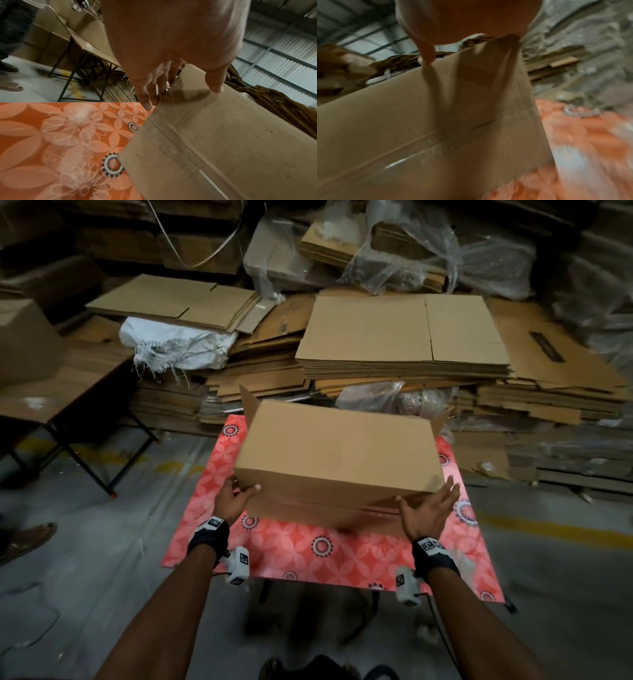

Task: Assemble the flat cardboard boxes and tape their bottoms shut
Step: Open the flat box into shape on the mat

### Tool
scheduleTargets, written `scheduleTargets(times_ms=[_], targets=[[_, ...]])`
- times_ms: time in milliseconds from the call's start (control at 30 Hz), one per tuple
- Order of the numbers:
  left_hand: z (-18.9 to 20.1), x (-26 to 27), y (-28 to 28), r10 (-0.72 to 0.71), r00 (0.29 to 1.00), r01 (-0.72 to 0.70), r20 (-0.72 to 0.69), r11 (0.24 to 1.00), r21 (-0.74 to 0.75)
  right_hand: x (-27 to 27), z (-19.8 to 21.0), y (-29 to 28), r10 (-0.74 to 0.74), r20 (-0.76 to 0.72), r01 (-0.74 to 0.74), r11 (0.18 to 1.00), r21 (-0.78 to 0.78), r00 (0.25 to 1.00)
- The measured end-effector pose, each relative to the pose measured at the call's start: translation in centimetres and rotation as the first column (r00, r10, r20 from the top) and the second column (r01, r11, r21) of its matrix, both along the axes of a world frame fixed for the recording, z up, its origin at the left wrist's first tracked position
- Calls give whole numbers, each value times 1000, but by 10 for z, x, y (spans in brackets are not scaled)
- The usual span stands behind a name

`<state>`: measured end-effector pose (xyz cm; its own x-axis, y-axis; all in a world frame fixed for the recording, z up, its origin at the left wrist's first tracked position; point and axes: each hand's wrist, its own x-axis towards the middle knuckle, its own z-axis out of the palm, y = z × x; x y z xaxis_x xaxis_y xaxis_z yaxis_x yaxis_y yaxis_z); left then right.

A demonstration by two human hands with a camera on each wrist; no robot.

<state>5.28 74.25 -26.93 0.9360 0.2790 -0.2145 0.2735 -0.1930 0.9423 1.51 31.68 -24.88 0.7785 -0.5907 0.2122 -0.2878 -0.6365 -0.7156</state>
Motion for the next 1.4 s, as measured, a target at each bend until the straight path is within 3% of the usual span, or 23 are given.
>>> scheduleTargets(times_ms=[133, 233, 533, 933, 1033, 1133, 1267, 1400], targets=[[-3, -6, -9, 11, 1000, -10, -27, 999, 38, -3, -5, 7, -89, -45, 98, 950, 297, 995], [-4, -4, -8, 12, 999, -9, -42, 998, 67, 0, -17, 1, -128, -82, 149, 918, 367, 988], [-23, -1, -3, -51, 992, 65, -119, 991, 117, -1, -38, -13, -37, -252, 134, 917, 376, 967], [-28, 5, -6, -27, 986, 44, -166, 994, 100, 0, -45, -21, 2, -313, 135, 900, 414, 950], [-19, 8, -10, 12, 989, -2, -145, 997, 71, 0, -34, -21, -6, -275, 128, 896, 426, 961], [5, 24, -14, 68, 997, -65, -42, 996, 67, 11, -11, -21, -16, -133, 68, 916, 396, 991], [72, 56, -24, 44, 988, -54, 146, 996, 67, 58, 43, -28, -20, 20, 12, 949, 314, 1000], [128, 93, -20, -9, 956, -55, 292, 976, 209, 98, 111, -33, 26, 11, -27, 989, 143, 1000]])
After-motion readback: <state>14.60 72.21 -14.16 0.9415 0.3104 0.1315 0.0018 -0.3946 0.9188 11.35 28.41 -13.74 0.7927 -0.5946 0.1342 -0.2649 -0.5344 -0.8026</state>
